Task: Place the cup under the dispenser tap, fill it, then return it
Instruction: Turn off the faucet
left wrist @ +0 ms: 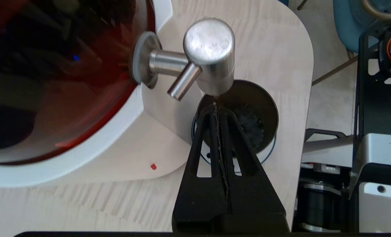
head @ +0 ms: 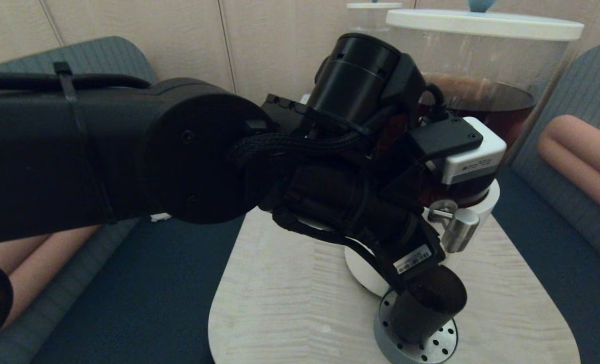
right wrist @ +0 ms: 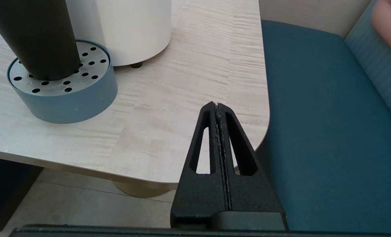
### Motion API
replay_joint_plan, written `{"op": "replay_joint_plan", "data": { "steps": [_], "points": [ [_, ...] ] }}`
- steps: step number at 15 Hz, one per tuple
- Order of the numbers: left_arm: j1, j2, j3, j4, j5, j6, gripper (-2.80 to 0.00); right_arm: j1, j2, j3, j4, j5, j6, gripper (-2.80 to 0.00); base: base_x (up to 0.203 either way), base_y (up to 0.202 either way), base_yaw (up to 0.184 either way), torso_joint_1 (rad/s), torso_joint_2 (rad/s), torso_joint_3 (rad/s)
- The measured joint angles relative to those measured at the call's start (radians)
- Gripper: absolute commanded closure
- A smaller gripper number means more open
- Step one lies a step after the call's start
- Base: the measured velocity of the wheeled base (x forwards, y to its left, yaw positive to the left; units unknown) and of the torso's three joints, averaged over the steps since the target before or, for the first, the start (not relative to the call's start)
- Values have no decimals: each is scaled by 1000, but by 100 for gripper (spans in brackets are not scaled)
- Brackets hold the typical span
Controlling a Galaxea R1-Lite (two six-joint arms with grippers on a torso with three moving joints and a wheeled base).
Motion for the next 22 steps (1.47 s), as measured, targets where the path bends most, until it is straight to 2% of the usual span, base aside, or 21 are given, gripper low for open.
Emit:
{"op": "replay_joint_plan", "data": {
  "steps": [17,22],
  "points": [
    [4,34,-55,-27,74,5,0,0,0,0,0,0,0,0,0,0,0,0,0,0],
    [4,51,-61,-95,94,5,0,0,0,0,0,0,0,0,0,0,0,0,0,0]
  ]
}}
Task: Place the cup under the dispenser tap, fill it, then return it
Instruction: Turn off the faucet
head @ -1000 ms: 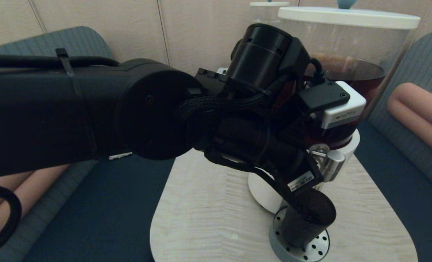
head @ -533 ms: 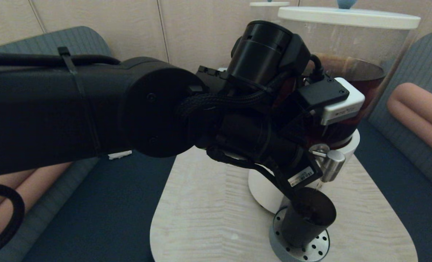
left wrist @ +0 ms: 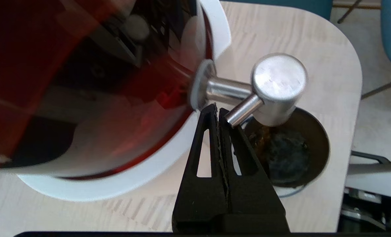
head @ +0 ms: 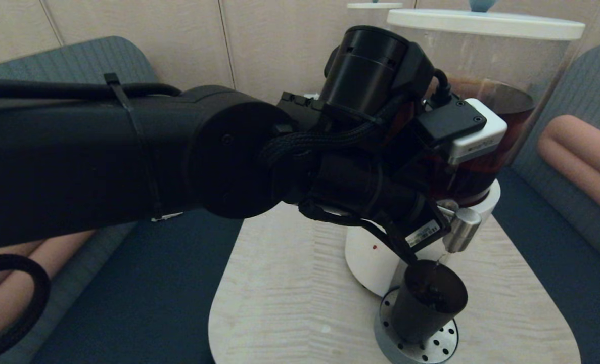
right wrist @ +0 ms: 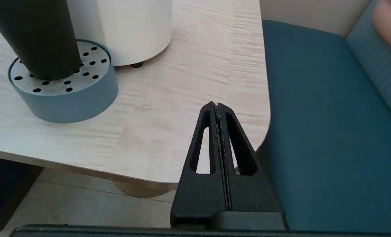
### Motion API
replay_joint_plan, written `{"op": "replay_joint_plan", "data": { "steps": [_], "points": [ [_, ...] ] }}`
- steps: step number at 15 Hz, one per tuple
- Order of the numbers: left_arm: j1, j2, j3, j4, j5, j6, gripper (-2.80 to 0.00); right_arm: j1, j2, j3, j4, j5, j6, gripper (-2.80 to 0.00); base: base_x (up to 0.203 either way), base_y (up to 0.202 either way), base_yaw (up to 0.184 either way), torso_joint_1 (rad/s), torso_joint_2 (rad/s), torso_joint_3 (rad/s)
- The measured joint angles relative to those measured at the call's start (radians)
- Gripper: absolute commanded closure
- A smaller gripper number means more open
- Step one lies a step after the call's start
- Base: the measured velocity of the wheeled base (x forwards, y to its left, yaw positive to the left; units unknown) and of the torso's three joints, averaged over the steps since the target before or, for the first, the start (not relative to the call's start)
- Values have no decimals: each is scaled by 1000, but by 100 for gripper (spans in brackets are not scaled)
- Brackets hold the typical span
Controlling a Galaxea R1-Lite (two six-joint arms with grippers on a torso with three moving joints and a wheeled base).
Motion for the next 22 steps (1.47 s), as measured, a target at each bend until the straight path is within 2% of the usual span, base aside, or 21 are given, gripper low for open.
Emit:
{"op": "replay_joint_plan", "data": {
  "steps": [12,22],
  "points": [
    [-2,34,0,-129,10,6,0,0,0,0,0,0,0,0,0,0,0,0,0,0],
    [-1,12,30,-134,14,-3,0,0,0,0,0,0,0,0,0,0,0,0,0,0]
  ]
}}
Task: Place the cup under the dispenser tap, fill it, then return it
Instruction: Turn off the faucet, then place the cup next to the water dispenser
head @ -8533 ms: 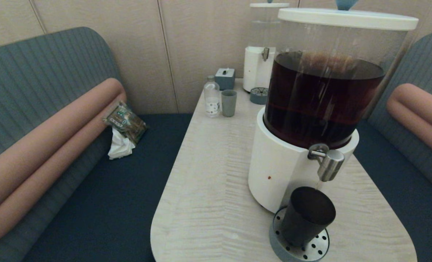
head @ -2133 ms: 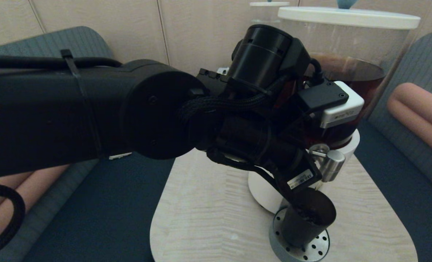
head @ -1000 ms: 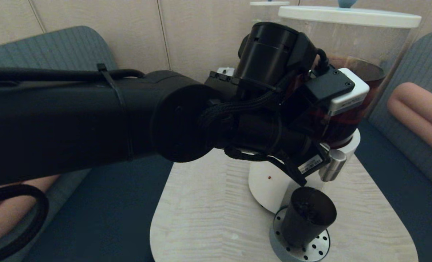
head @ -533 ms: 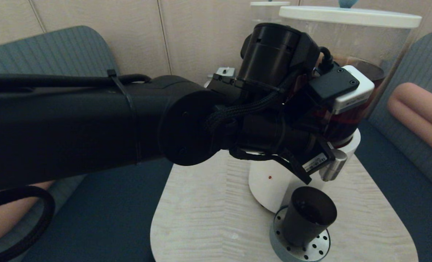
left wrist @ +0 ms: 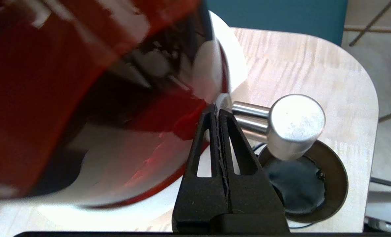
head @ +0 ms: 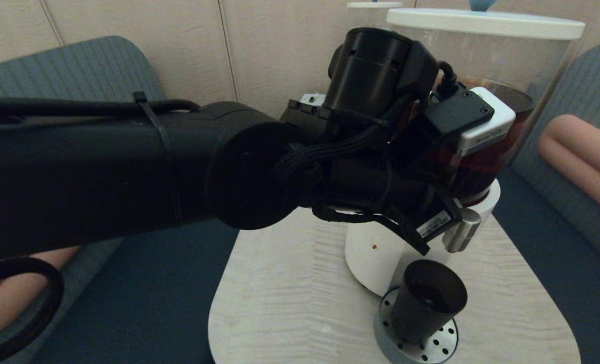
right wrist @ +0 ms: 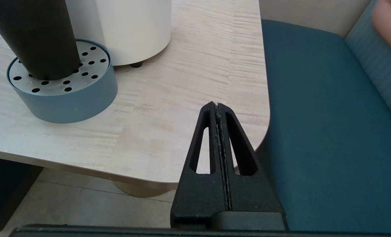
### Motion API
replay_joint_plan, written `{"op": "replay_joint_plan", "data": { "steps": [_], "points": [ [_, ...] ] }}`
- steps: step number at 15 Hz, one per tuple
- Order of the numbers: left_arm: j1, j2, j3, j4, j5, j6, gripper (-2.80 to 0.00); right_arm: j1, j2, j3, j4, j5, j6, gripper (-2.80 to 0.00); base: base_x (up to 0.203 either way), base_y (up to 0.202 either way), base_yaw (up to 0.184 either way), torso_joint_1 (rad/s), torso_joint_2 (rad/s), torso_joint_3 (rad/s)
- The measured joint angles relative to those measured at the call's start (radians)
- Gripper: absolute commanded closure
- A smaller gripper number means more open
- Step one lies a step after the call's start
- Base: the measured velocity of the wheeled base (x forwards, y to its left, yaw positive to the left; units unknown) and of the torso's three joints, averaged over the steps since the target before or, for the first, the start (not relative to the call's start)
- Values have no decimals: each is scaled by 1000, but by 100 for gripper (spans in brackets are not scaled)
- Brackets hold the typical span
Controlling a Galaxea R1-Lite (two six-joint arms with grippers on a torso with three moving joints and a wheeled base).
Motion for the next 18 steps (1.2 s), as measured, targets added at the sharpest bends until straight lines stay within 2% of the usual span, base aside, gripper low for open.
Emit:
{"op": "replay_joint_plan", "data": {
  "steps": [4,7,9,12,14,16,18],
  "points": [
    [0,-65,82,2,16,-33,0,0,0,0,0,0,0,0,0,0,0,0,0,0],
    [2,-150,202,8,19,-79,0,0,0,0,0,0,0,0,0,0,0,0,0,0],
    [3,-232,302,8,18,-165,0,0,0,0,0,0,0,0,0,0,0,0,0,0],
    [7,-386,436,-11,4,-352,0,0,0,0,0,0,0,0,0,0,0,0,0,0],
    [28,-499,534,-65,-44,-482,0,0,0,0,0,0,0,0,0,0,0,0,0,0],
    [99,-611,654,-150,-143,-589,0,0,0,0,0,0,0,0,0,0,0,0,0,0],
    [192,-697,790,-244,-263,-621,0,0,0,0,0,0,0,0,0,0,0,0,0,0]
  ]
}}
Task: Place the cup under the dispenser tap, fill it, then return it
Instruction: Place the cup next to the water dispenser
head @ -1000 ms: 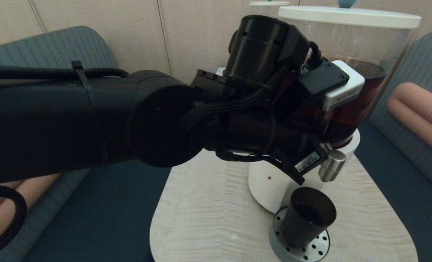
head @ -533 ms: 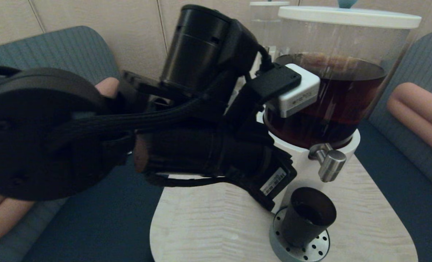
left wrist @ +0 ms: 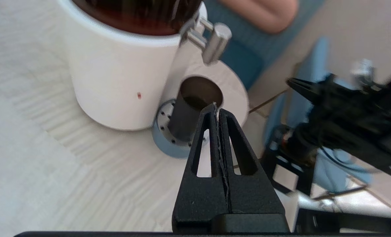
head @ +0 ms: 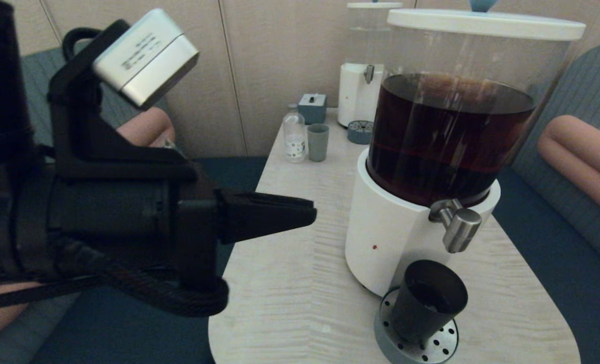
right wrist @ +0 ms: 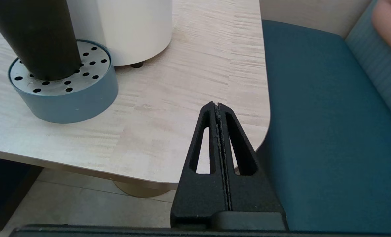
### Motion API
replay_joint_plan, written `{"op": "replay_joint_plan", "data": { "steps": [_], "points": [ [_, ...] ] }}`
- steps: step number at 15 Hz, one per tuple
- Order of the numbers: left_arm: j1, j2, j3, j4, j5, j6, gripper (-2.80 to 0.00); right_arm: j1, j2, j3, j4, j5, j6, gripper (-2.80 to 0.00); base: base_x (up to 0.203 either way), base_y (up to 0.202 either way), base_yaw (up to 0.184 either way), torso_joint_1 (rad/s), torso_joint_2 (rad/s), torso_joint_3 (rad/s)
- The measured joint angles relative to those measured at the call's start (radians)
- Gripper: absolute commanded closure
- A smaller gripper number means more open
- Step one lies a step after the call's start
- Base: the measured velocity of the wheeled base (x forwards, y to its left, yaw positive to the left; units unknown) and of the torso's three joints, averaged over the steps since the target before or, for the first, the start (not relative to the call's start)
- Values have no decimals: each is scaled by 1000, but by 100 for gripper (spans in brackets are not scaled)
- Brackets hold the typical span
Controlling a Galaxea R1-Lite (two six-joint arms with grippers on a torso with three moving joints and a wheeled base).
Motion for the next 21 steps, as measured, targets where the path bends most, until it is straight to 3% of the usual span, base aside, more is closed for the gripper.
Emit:
{"op": "replay_joint_plan", "data": {
  "steps": [2,4,8,14,15,19,21],
  "points": [
    [76,-54,155,-130,-96,0,0,0,0,0,0,0,-1,0,0,0,0,0,0,0],
    [126,-75,308,-325,-129,6,0,0,0,0,0,0,0,0,0,0,0,0,0,0],
    [160,-43,481,-679,-99,10,0,0,0,0,0,0,0,0,0,0,0,0,0,0],
    [163,128,558,-968,-82,10,0,0,0,0,0,0,0,0,0,0,0,0,0,0],
    [163,167,575,-1031,-83,10,-280,0,0,0,0,0,0,0,0,0,0,0,0,0],
    [163,333,636,-1312,-86,19,-280,0,0,0,0,0,0,0,0,0,0,0,0,0],
    [163,398,657,-1407,-104,60,-280,0,0,0,0,0,0,0,0,0,0,0,0,0]
  ]
}}
